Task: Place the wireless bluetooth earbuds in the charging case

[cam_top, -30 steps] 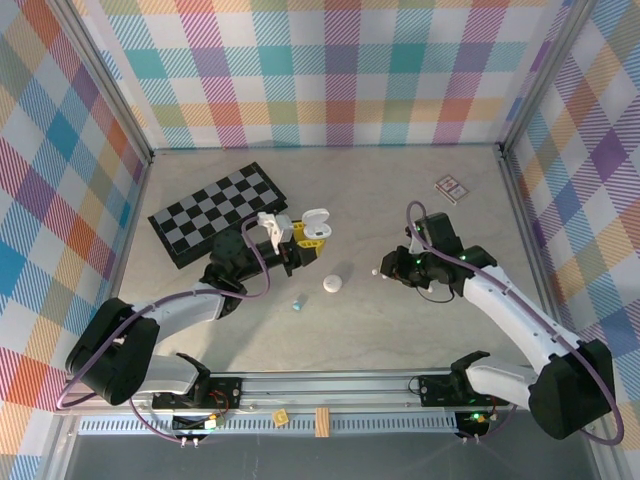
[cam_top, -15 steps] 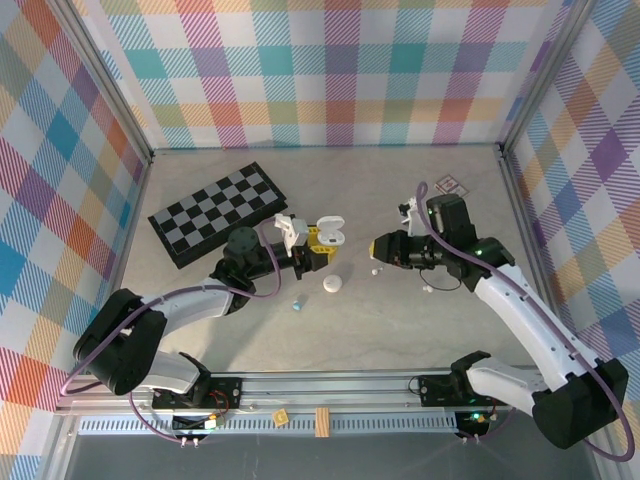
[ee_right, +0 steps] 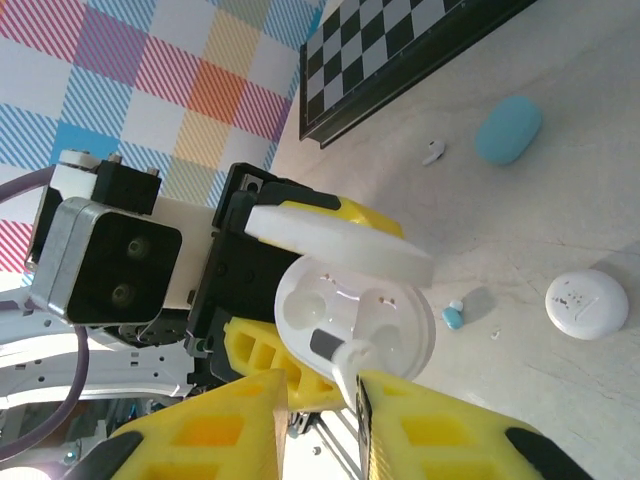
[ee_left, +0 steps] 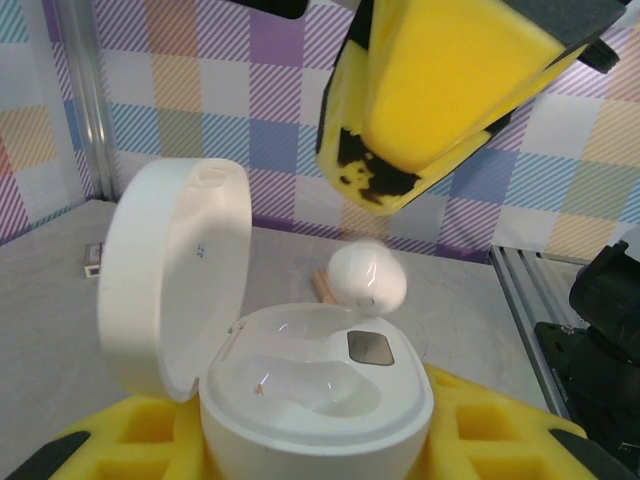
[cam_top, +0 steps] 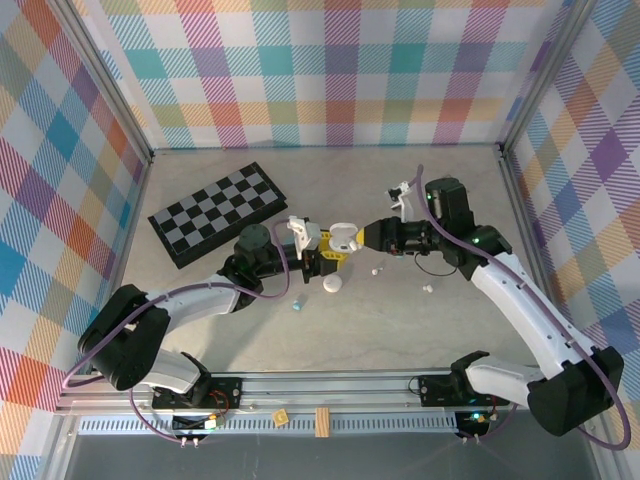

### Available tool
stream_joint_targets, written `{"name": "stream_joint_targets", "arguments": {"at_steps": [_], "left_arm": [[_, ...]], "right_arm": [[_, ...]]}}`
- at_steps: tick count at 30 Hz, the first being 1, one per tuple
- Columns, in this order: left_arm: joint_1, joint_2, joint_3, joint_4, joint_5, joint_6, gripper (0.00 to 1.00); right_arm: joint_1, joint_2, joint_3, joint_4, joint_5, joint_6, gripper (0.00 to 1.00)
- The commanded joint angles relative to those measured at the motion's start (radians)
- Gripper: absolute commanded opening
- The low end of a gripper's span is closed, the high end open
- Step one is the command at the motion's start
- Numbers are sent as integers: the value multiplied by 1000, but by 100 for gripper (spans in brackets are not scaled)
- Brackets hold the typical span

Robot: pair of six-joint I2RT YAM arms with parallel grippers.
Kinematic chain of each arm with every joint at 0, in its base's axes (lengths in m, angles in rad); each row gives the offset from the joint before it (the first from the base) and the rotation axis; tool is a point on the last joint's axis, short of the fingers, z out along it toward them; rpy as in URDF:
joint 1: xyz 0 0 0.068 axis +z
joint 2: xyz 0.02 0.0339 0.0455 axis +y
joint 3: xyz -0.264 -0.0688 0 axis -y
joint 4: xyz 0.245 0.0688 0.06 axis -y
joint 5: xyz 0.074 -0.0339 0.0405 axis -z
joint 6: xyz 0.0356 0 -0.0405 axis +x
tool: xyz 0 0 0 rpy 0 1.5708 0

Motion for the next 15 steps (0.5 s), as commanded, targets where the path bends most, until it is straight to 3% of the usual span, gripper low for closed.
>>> {"name": "stream_joint_targets", "arguments": {"at_steps": [1, 6, 9, 15], "left_arm": [[-18, 13, 40, 15, 33, 16, 35], [-24, 30, 42, 45, 29, -3, 35], [-23, 61, 30, 148, 34, -59, 35], [-7, 71, 6, 193, -18, -75, 34]], "right_arm": [[-6, 10, 10, 57, -52, 6, 26], [-6, 20, -9, 69, -54, 15, 26], [-6, 24, -22, 83, -60, 20, 26], [-6, -32, -45, 48, 24, -31, 30]]}}
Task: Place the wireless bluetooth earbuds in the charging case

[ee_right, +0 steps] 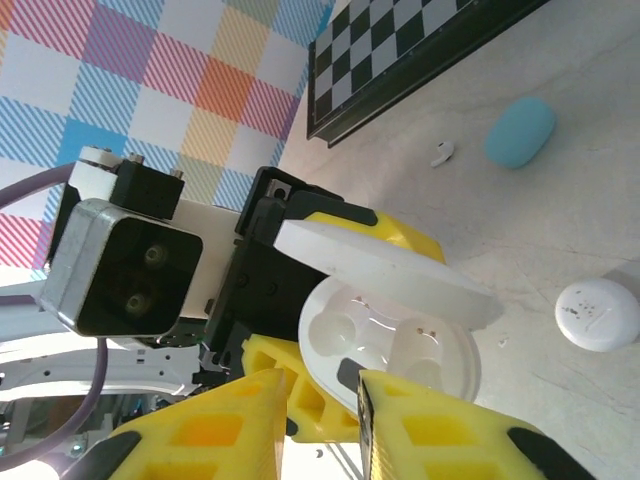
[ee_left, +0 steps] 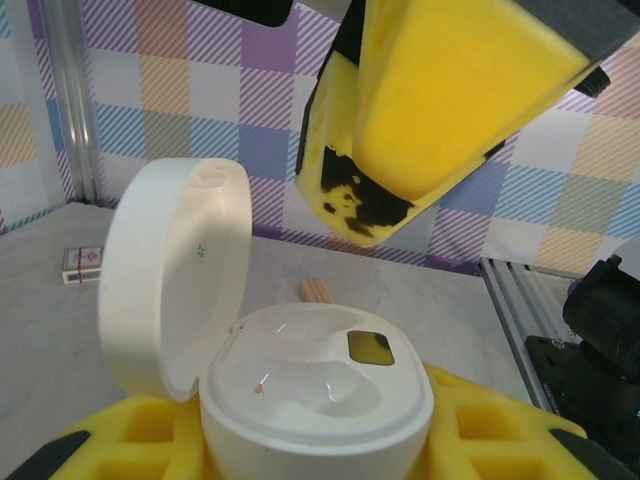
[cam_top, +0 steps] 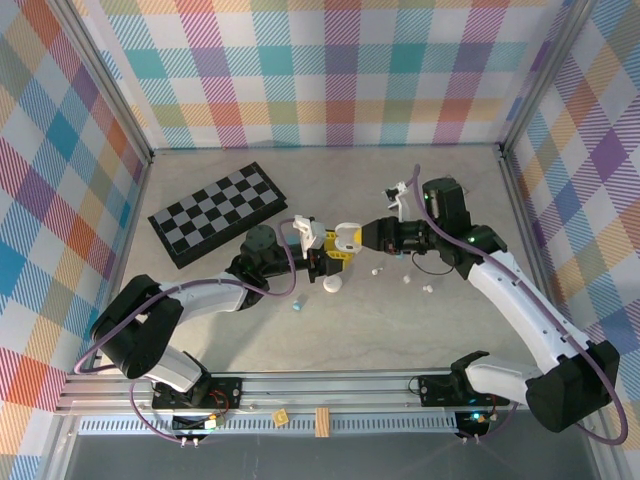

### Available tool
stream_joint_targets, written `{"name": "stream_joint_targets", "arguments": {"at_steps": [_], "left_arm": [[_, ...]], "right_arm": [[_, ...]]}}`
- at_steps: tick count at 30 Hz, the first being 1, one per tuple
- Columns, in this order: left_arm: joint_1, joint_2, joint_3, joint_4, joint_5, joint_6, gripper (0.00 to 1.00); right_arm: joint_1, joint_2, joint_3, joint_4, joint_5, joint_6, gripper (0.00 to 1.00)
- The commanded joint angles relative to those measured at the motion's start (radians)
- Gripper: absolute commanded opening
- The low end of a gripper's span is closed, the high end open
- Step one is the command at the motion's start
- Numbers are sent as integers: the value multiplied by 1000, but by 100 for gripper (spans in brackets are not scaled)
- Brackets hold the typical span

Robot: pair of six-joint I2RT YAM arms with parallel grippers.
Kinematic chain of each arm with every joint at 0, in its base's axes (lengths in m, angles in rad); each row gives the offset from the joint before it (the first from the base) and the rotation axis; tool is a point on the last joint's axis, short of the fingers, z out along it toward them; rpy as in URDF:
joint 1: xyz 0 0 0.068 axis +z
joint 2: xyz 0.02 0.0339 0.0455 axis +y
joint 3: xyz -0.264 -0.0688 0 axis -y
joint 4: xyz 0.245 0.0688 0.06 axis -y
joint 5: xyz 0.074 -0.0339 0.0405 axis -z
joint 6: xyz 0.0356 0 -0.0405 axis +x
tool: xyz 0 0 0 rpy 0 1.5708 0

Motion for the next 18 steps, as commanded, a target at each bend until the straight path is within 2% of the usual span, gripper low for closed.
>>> {"name": "stream_joint_targets", "arguments": {"at_steps": [1, 6, 10, 15, 18], "left_arm": [[16, -7, -20, 100, -22, -15, 34], [48, -39, -50, 99, -64, -11, 34], [75, -56, -73, 108, -92, -11, 34], [92, -76, -95, 127, -104, -13, 34], [92, -85, -97, 125, -99, -13, 34]], "right_arm": [[-7, -64, -27, -4, 54, -41, 33], [-16, -164, -71, -24, 177, -69, 51], [-60, -245, -125, -17, 282, -52, 62], [-169, -278, -178, -52, 460, -9, 69], [-260, -249, -205, -86, 545, 4, 69]]}}
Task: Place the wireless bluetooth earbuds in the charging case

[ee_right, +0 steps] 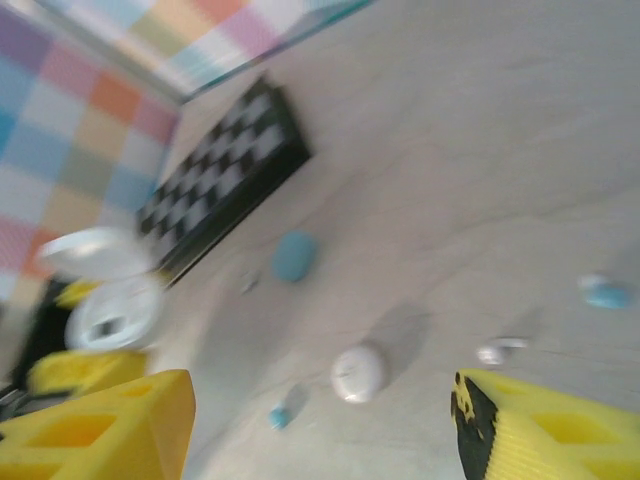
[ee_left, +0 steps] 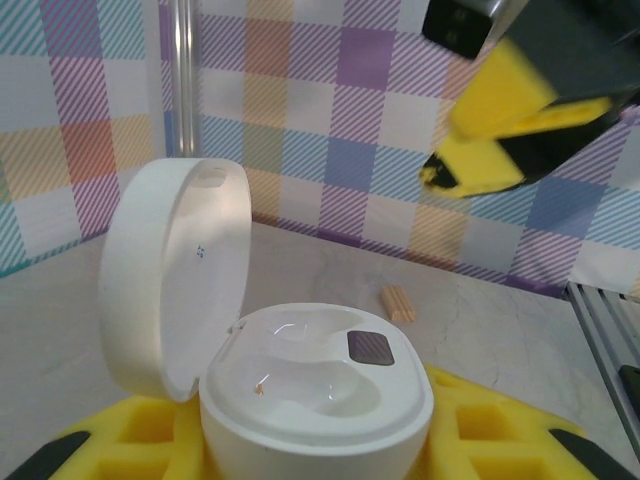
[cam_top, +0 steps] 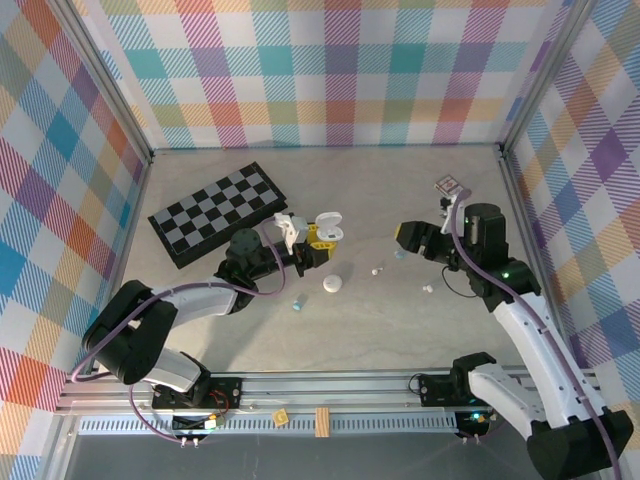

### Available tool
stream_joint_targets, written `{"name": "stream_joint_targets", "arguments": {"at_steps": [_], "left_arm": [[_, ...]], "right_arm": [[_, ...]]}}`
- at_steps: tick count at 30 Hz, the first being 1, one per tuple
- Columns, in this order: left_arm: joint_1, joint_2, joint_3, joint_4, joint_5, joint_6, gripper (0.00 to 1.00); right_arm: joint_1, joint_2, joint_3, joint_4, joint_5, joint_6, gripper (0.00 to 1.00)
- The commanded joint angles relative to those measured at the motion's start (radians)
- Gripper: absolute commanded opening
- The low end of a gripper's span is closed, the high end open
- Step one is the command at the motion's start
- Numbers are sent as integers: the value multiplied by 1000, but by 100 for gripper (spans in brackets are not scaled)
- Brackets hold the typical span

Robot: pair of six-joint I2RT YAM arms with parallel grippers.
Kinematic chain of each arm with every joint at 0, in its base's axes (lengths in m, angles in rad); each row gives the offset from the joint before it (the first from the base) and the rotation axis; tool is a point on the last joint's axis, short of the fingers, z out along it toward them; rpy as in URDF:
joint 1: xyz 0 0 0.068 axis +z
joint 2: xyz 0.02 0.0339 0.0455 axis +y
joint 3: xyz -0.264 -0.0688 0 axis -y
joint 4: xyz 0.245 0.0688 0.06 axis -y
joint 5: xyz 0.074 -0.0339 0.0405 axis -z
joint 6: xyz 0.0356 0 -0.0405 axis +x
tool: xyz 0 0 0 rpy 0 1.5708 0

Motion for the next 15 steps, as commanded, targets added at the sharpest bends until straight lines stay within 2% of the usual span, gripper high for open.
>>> {"name": "stream_joint_targets", "arguments": {"at_steps": [1, 4, 9, 15], "left_arm": [[6, -38, -13, 59, 0, -5, 34], [6, -42, -20, 72, 2, -7, 34], [6, -47, -20, 74, 17, -12, 34], [6, -51, -14, 87, 47, -32, 34]], "right_arm": [[-76, 36, -34, -52, 184, 19, 69], [-146, 76, -82, -25, 252, 50, 69], [-335, 184, -186, 124, 120, 132, 69], [-440, 365, -227, 276, 63, 129, 68]]}}
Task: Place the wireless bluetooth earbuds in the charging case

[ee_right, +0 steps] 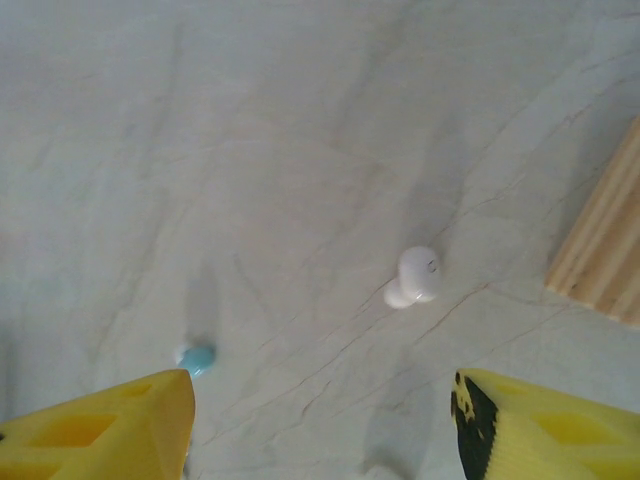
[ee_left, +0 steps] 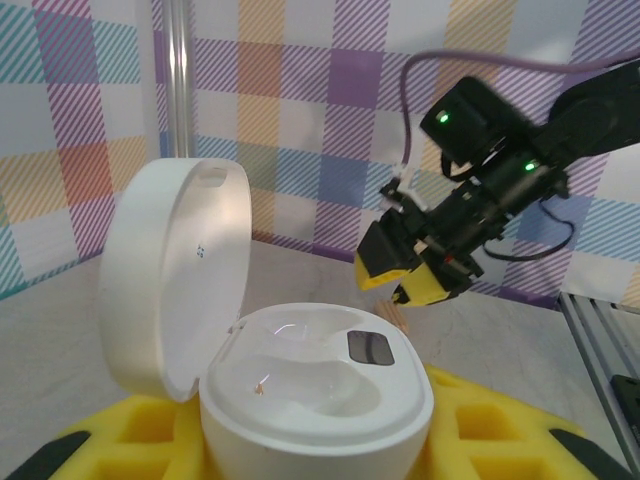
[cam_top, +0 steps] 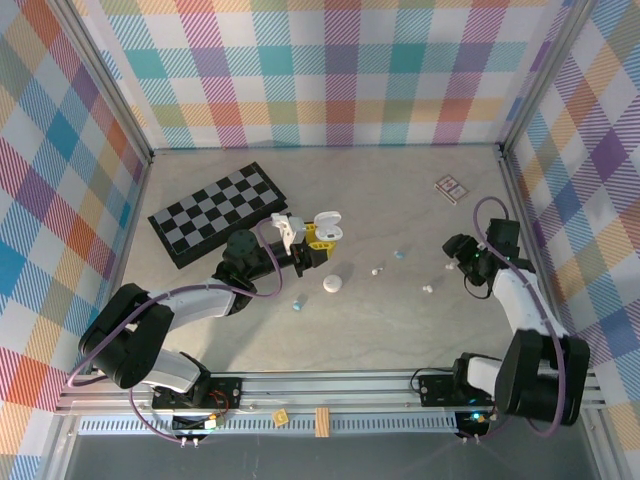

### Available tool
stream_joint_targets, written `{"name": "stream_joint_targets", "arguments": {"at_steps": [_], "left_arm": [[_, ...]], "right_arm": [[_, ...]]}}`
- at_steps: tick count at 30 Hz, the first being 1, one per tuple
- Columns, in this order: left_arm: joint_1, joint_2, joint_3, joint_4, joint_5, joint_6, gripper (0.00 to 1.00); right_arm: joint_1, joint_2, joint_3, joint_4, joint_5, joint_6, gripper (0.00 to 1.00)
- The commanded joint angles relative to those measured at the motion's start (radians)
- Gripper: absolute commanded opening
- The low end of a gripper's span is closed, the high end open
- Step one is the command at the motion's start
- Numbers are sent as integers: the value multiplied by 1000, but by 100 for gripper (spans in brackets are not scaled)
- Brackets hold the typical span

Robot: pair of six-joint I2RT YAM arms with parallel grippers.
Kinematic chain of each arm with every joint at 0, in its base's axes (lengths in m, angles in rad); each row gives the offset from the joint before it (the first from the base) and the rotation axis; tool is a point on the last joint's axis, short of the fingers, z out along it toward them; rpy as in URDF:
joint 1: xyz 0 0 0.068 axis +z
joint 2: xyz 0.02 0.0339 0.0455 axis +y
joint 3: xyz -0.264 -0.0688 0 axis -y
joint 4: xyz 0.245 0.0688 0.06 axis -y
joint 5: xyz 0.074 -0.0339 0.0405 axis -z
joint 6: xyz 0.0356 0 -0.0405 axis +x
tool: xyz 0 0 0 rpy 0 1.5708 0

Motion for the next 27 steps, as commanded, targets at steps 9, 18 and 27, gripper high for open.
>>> {"name": "stream_joint_targets", "arguments": {"at_steps": [9, 18, 27], "left_arm": [[6, -54, -22, 106, 34, -54, 34], [6, -70, -16, 69, 33, -38, 34], [6, -73, -15, 64, 30, -35, 34]], "right_arm": [[-49, 247, 7, 228, -92, 0, 65], [-50, 352, 31, 263, -154, -17, 60], [-50, 329, 57, 181, -179, -113, 61]]}}
